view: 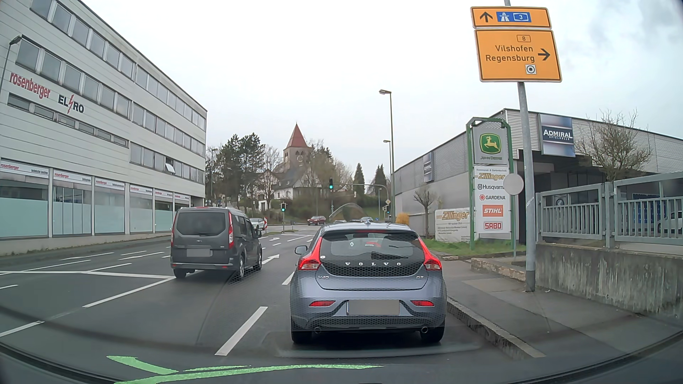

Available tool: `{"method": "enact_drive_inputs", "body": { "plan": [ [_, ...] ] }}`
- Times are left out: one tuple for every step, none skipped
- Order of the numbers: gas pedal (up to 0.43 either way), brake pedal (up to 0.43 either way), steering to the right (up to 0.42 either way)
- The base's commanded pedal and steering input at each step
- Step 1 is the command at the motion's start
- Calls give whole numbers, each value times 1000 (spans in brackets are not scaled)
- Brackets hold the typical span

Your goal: Follow the waypoints while adhering to traffic rules and regulations

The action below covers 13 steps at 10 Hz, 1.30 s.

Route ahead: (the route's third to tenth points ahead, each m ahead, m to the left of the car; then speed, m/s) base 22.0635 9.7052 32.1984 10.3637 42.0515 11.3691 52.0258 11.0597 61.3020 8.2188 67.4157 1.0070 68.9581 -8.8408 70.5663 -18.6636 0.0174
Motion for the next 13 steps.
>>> {"method": "enact_drive_inputs", "body": {
  "plan": [
    [0,378,17],
    [0,378,17],
    [0,378,18],
    [0,378,18],
    [0,378,17],
    [0,378,17],
    [0,378,18],
    [0,378,18],
    [0,384,17],
    [0,384,18],
    [0,384,18],
    [0,384,18],
    [0,378,18]
  ]
}}
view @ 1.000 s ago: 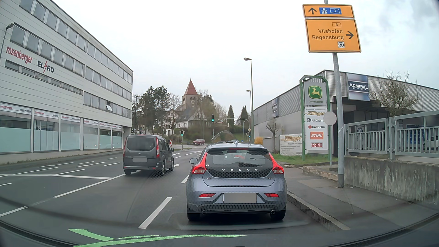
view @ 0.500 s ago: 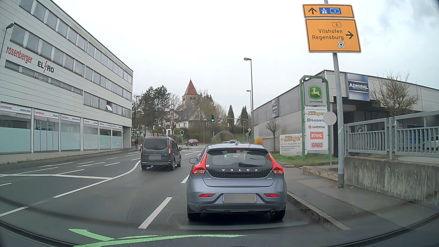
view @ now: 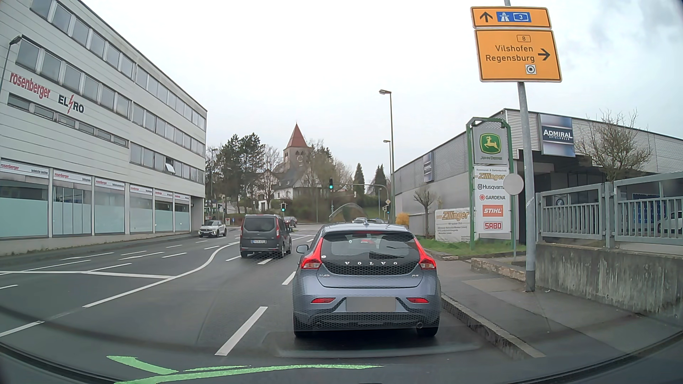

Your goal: Follow the waypoints while adhering to traffic rules and regulations

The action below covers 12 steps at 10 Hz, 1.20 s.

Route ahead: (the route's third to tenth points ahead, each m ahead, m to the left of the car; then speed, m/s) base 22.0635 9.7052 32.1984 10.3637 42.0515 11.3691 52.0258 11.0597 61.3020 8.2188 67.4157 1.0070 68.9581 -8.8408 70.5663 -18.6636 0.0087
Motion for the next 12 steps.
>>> {"method": "enact_drive_inputs", "body": {
  "plan": [
    [0,360,18],
    [0,305,18],
    [0,213,17],
    [0,146,18],
    [0,12,18],
    [0,0,17],
    [0,0,17],
    [0,0,18],
    [0,0,17],
    [0,0,17],
    [98,0,18],
    [150,0,18]
  ]
}}
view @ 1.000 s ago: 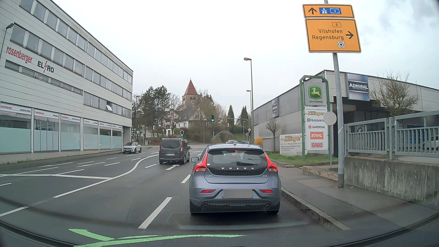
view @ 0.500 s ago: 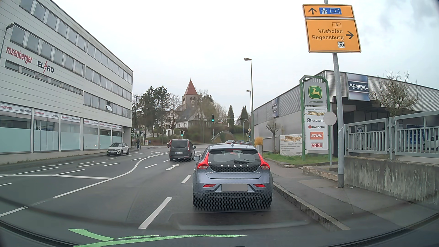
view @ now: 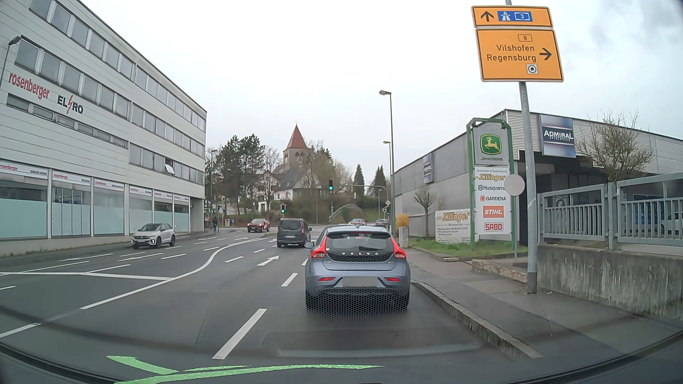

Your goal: Follow the waypoints while adhering to traffic rules and regulations

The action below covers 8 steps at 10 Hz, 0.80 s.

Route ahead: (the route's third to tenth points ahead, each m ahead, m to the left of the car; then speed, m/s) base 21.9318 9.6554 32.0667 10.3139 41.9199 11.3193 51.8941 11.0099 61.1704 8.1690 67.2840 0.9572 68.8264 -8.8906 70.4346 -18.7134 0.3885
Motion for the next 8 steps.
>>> {"method": "enact_drive_inputs", "body": {
  "plan": [
    [228,0,17],
    [280,0,16],
    [311,0,15],
    [350,0,15],
    [370,0,15],
    [378,0,15],
    [378,0,15],
    [378,0,15]
  ]
}}
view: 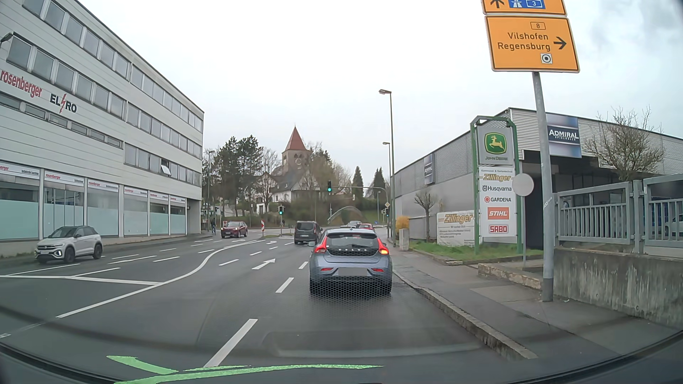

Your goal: Follow the waypoints while adhering to traffic rules and regulations

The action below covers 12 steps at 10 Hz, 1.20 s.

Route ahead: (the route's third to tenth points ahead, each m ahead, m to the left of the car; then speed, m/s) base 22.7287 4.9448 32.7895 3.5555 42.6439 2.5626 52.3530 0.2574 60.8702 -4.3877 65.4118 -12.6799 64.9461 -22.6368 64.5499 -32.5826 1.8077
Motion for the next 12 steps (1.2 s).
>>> {"method": "enact_drive_inputs", "body": {
  "plan": [
    [378,0,15],
    [378,0,15],
    [378,0,15],
    [378,0,15],
    [378,0,15],
    [378,0,15],
    [378,0,14],
    [378,0,13],
    [390,0,9],
    [390,0,7],
    [390,0,6],
    [390,0,4]
  ]
}}
